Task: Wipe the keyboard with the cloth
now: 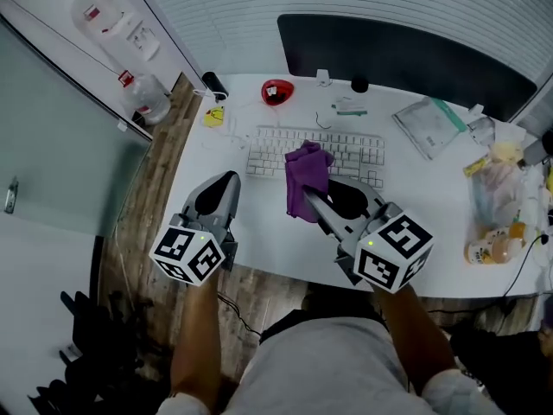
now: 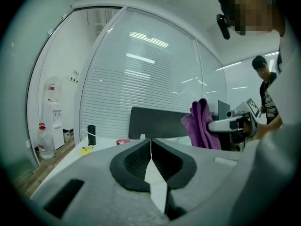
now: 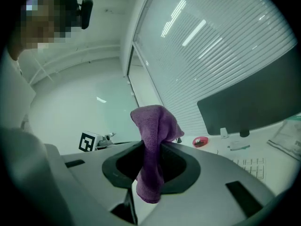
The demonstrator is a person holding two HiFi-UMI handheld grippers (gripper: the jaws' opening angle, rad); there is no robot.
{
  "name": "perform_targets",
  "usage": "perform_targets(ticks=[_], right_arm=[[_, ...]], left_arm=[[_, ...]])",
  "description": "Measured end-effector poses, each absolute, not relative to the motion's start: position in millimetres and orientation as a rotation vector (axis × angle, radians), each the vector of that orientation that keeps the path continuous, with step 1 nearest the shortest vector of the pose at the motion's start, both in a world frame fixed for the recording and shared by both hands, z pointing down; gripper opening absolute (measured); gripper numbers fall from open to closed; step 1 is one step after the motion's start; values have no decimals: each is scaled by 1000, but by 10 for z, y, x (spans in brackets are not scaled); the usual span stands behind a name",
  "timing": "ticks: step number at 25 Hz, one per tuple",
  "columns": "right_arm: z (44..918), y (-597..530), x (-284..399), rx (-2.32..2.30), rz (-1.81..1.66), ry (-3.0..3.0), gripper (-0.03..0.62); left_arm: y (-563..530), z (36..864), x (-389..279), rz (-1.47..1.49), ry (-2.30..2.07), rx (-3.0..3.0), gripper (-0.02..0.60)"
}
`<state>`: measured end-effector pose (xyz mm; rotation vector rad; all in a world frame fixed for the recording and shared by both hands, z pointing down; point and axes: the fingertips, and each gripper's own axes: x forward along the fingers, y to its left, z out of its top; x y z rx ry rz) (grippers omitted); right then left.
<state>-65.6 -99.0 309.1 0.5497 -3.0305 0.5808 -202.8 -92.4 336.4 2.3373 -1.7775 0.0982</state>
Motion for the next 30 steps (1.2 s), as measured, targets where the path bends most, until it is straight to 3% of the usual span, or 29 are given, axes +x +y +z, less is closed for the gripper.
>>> perform_targets(ticks=[15, 19, 30], right_arm=[[3459, -1752, -1146, 651, 672, -2833, 84], [3547, -1895, -1353, 706, 683, -2770, 86], [4033, -2109, -1960, 760, 697, -2534, 86]], left_arm=[[-1605, 4157, -2458, 366, -1691, 2101, 21], [-1750, 4383, -2524, 414, -1607, 2074, 121], [-2047, 4960, -2770, 463, -1385, 1978, 169]])
